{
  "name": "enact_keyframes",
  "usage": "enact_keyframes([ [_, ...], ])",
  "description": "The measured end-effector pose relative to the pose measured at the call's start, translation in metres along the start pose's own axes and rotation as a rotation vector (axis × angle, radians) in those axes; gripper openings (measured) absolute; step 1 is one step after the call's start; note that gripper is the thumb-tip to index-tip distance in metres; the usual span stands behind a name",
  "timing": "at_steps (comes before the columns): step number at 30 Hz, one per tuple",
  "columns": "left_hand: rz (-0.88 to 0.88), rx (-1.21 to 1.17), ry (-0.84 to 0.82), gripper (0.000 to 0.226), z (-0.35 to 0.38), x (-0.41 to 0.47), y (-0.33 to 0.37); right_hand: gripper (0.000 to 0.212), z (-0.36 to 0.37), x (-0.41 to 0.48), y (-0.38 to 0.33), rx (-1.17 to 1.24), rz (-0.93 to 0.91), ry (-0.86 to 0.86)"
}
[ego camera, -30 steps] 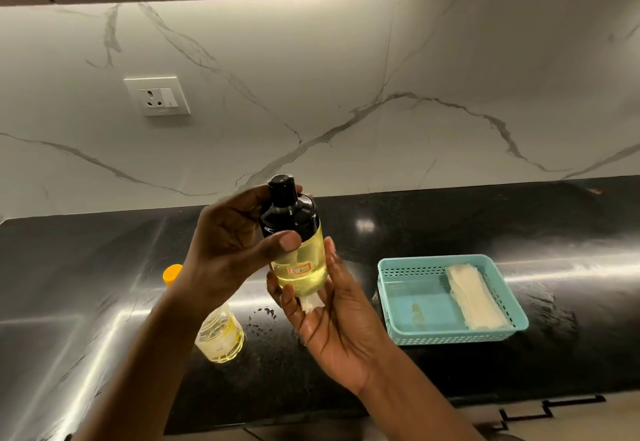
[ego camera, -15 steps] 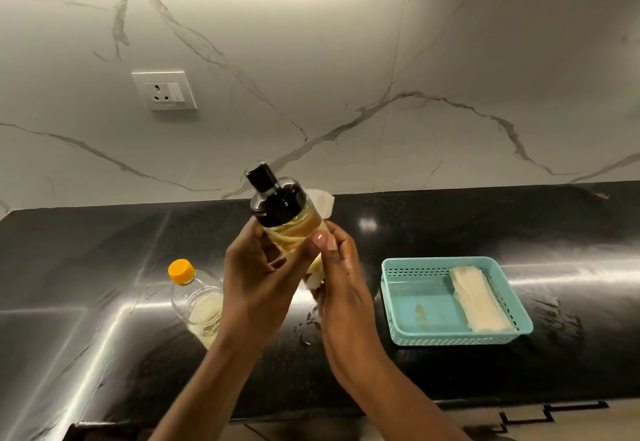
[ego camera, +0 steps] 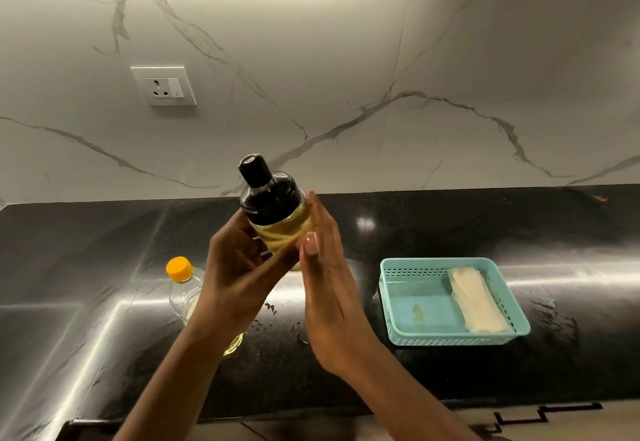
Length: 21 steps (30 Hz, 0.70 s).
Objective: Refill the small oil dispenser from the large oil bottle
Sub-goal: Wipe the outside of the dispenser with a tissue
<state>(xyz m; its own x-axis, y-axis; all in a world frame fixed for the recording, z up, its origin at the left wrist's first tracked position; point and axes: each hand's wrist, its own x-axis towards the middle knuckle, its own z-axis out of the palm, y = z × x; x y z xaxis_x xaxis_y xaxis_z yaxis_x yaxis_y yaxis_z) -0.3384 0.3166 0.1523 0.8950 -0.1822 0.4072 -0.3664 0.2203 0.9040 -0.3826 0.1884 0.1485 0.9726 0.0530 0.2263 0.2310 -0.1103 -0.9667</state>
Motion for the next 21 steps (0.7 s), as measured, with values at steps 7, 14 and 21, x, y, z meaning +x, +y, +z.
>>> enact_keyframes([
  [7,0.014,-0.027,-0.002,0.058,-0.001,0.001,0.002,0.062,0.001,-0.015,-0.005,0.708,0.358,0.076],
  [14,-0.003,0.102,-0.043,0.041,-0.006,0.002,-0.003,0.071,-0.011,-0.019,0.005,1.162,0.514,-0.023],
  [21,-0.031,0.131,-0.189,0.057,-0.005,-0.003,-0.009,0.071,-0.023,-0.008,0.01,1.2,0.545,0.023],
])
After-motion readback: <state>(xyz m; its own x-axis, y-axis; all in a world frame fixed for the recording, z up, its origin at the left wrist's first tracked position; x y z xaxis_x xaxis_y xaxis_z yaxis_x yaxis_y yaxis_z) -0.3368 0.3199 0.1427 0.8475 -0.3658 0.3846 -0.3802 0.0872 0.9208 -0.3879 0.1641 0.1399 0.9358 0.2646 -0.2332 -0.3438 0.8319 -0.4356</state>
